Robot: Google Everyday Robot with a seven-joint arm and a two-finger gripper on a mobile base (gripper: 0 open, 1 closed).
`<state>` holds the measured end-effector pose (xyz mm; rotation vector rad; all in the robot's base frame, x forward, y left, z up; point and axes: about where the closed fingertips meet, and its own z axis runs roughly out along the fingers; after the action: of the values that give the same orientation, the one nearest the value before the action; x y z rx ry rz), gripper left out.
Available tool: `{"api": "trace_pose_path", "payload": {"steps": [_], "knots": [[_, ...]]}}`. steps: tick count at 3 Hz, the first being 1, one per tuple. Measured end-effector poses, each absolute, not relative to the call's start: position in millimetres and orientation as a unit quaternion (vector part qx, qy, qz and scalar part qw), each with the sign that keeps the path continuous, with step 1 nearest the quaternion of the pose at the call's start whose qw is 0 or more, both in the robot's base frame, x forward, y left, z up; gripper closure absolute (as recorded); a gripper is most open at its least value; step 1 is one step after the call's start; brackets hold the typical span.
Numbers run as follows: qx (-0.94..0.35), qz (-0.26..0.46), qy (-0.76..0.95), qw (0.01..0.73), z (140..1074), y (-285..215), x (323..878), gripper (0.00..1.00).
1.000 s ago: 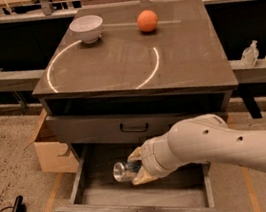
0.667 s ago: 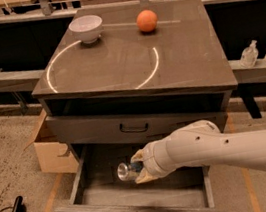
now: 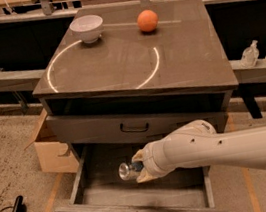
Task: Place redbull can into middle drawer
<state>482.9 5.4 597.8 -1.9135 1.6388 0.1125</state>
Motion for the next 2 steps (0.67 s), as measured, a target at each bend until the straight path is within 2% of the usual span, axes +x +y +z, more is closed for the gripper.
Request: {"api": "trace_pose_path", "payload": {"steps": [2], "knots": [[-0.695, -0.002, 0.652, 0.303, 552.9, -43.6, 515.4, 1.0]]}}
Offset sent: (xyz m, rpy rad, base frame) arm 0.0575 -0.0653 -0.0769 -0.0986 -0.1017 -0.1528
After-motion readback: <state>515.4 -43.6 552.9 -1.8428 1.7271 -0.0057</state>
